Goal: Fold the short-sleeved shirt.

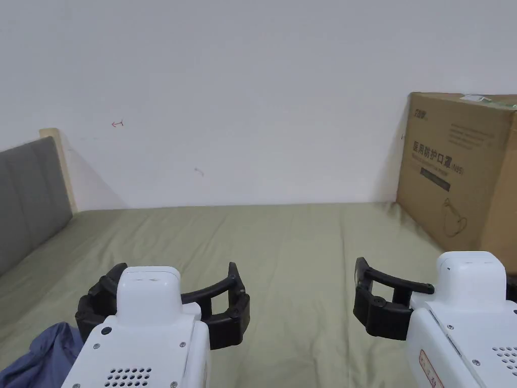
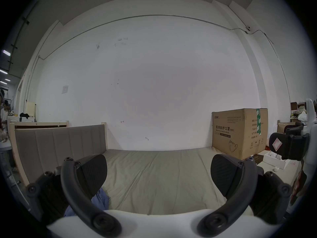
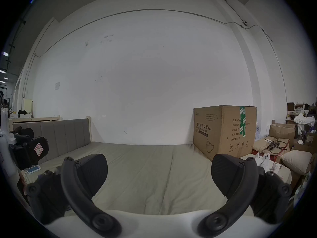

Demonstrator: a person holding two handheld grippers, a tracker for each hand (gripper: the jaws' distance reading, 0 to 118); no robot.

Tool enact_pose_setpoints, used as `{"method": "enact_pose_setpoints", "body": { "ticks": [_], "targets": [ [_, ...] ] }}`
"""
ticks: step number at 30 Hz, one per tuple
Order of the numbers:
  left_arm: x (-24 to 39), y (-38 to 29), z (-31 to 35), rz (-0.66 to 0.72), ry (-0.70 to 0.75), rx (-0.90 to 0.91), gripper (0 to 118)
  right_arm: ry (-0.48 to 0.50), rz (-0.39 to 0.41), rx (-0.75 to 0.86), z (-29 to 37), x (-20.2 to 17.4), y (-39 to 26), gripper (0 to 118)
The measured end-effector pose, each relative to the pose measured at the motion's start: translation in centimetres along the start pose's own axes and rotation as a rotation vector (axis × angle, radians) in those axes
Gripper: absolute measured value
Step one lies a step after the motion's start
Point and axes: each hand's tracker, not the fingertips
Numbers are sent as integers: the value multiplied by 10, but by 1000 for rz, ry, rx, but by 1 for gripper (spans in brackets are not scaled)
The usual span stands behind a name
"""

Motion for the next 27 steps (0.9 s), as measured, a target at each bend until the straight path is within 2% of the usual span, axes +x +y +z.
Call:
{"method": "enact_pose_setpoints", "body": {
  "ticks": [9, 10, 11, 12, 13, 14, 15, 17, 18, 19, 20, 21, 22, 23, 24, 25, 27],
  "targets": [
    [3, -1, -5, -54, 17, -22, 118, -3, -54, -29, -6, 8, 0, 118],
    [5, 0, -5, -89, 24, -19, 118, -13, -67, -24, -6, 10, 0, 118],
    [8, 1, -5, -146, 51, -8, 118, -16, -125, -15, -6, 14, 0, 118],
    [13, 1, -6, -206, 77, 5, 118, 2, -214, -14, -7, 21, -1, 118],
    [20, 2, -6, -316, 119, 26, 118, 7, -355, -27, -8, 32, -3, 118],
    [30, 0, -6, -459, 164, 66, 118, 19, -550, -37, -9, 45, -8, 118],
    [38, -3, -6, -599, 195, 110, 118, 19, -782, -64, -10, 61, -18, 118],
    [58, -25, -11, -1009, 246, 181, 118, -13, -1340, -133, -12, 89, -59, 118],
    [67, -35, -9, -1208, 250, 227, 118, -44, -1523, -188, -14, 97, -81, 118],
    [71, -54, -9, -1436, 258, 293, 118, -81, -1665, -254, -14, 103, -104, 118],
    [72, -72, -10, -1642, 247, 372, 118, -115, -1748, -310, -13, 106, -125, 118],
    [70, -81, -9, -1741, 226, 417, 118, -120, -1808, -325, -12, 107, -138, 118],
    [68, -87, -7, -1733, 176, 446, 118, -145, -1870, -339, -11, 111, -151, 118],
    [69, -84, -5, -1658, 125, 424, 118, -162, -1933, -345, -9, 111, -160, 118],
    [70, -79, -5, -1540, 100, 357, 118, -162, -1951, -321, -8, 114, -161, 118],
    [71, -71, -7, -1436, 91, 291, 118, -158, -1925, -299, -8, 119, -157, 118],
    [70, -52, -12, -1234, 120, 187, 118, -126, -1763, -216, -11, 126, -133, 118]
  ]
}}
